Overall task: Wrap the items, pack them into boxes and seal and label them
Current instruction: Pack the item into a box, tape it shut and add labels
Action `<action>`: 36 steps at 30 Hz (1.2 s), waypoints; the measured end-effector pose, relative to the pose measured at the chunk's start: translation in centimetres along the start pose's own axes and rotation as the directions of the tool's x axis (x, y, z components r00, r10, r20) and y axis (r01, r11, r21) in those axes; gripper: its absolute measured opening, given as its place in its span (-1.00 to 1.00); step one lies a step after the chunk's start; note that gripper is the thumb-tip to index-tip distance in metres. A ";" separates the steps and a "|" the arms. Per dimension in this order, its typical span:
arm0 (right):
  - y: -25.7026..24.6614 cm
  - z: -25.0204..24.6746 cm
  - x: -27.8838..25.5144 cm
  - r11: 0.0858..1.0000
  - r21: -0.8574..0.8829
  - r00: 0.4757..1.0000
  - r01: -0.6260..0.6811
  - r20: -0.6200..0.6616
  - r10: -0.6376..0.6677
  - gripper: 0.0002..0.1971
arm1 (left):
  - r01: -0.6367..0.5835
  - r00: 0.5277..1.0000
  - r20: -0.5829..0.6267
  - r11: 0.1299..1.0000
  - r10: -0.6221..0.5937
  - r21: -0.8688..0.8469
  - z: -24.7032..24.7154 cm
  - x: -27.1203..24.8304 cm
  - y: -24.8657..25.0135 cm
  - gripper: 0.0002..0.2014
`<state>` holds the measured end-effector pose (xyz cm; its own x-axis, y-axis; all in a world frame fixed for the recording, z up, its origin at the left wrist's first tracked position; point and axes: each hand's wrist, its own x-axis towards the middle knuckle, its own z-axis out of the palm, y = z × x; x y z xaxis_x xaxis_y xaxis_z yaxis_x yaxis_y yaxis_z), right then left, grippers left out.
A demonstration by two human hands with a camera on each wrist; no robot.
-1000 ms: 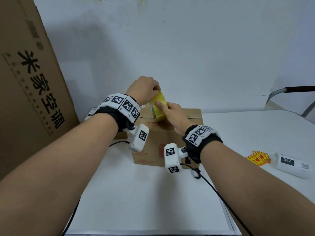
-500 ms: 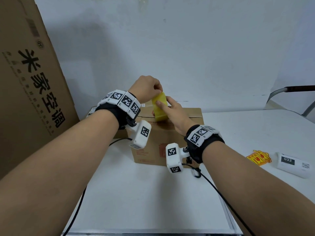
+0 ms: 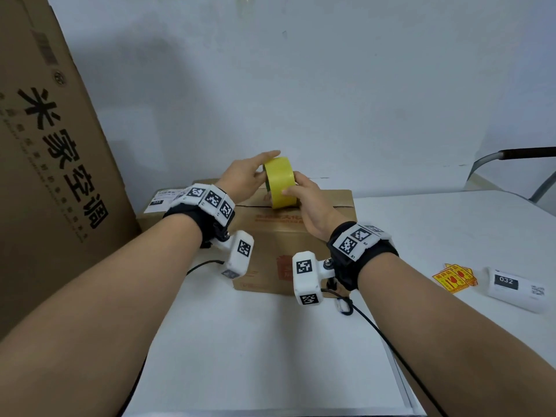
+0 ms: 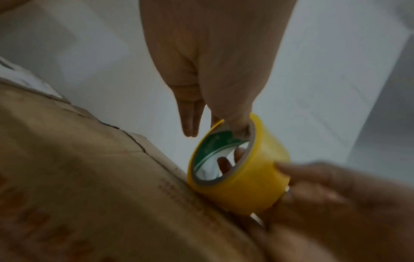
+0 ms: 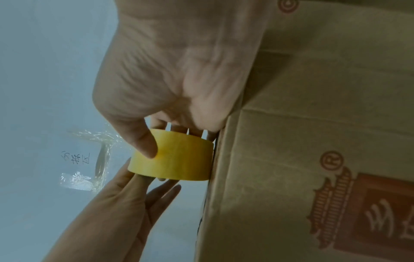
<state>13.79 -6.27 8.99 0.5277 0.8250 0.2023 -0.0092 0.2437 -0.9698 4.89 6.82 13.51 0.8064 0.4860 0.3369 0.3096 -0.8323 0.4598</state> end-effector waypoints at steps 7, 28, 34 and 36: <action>0.0 -0.5 0.5 0.998 0.038 0.997 -0.057 -0.058 0.060 -0.68 | -0.043 0.996 -0.071 0.976 0.060 0.215 1.3 -0.5 0.7 -0.48; -0.2 -0.6 0.1 0.994 0.095 0.994 -0.059 -0.085 0.067 -0.77 | -0.089 0.992 -0.040 0.889 0.120 0.449 1.5 -0.8 1.5 -0.52; 0.0 -0.2 0.1 0.987 0.145 0.991 -0.069 -0.103 0.084 -0.54 | -0.037 0.997 -0.049 0.889 0.066 0.456 1.2 -0.7 0.9 -0.55; 0.0 0.0 0.3 0.990 0.115 0.985 -0.078 -0.142 0.094 -0.50 | -0.039 0.996 -0.053 0.889 0.071 0.457 1.2 -0.7 0.9 -0.55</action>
<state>13.98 -6.05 9.00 0.6399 0.7634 0.0886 -0.1480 0.2355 -0.9605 5.25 5.43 12.69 0.7986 0.4393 0.4114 0.4740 -0.8803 0.0200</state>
